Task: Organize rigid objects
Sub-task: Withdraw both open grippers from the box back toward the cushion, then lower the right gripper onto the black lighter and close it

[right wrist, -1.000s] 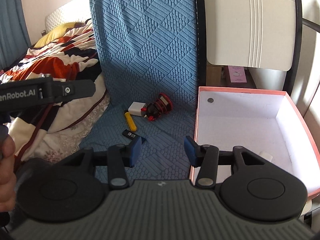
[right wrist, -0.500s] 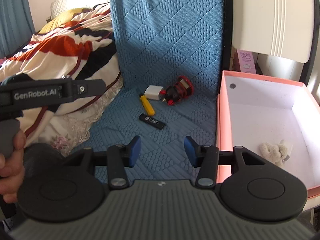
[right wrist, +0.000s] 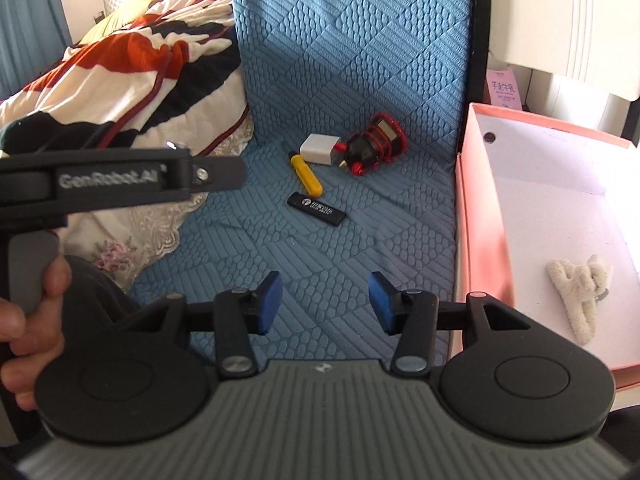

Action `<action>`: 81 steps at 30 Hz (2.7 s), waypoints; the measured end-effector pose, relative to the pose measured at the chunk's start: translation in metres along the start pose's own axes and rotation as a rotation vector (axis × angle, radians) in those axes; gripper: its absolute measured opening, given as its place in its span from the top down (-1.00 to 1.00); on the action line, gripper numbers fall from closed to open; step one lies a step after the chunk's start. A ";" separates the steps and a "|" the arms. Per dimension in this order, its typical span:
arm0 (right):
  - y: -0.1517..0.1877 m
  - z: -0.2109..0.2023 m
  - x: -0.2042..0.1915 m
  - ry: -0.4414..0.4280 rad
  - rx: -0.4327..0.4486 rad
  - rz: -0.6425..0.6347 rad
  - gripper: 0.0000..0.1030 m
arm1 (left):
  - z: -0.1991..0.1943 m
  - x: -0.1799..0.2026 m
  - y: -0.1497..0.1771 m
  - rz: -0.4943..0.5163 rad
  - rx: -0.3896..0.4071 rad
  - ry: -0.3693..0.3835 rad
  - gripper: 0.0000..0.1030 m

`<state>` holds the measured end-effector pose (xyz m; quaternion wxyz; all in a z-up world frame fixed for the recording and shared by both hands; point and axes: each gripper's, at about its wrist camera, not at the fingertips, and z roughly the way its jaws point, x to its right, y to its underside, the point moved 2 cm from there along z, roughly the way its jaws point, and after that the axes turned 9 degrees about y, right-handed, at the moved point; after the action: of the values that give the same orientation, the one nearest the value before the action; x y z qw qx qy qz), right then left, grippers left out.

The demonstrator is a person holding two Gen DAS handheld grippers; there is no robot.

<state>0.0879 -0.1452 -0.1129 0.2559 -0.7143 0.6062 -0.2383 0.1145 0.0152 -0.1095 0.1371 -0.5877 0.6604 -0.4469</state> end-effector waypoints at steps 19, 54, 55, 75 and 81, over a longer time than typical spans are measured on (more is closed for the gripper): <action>-0.016 0.061 0.008 -0.052 -0.008 -0.079 0.01 | 0.097 -0.033 -0.041 -0.077 -0.084 0.013 -0.30; -0.070 0.210 -0.009 -0.188 -0.106 -0.271 0.08 | 0.224 -0.116 -0.073 -0.244 -0.215 -0.070 -0.26; -0.070 0.214 -0.011 -0.189 -0.113 -0.281 0.13 | 0.225 -0.116 -0.071 -0.247 -0.219 -0.068 -0.25; -0.059 0.203 -0.010 -0.147 -0.122 -0.330 0.44 | 0.243 -0.106 -0.052 -0.245 -0.281 -0.014 -0.10; -0.050 0.190 0.005 -0.100 -0.138 -0.300 0.46 | 0.248 -0.097 -0.046 -0.201 -0.274 -0.021 0.18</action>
<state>0.2496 -0.1287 -0.2232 0.1978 -0.8235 0.4943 -0.1959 0.3463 0.0001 -0.2477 0.0174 -0.6686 0.6517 -0.3578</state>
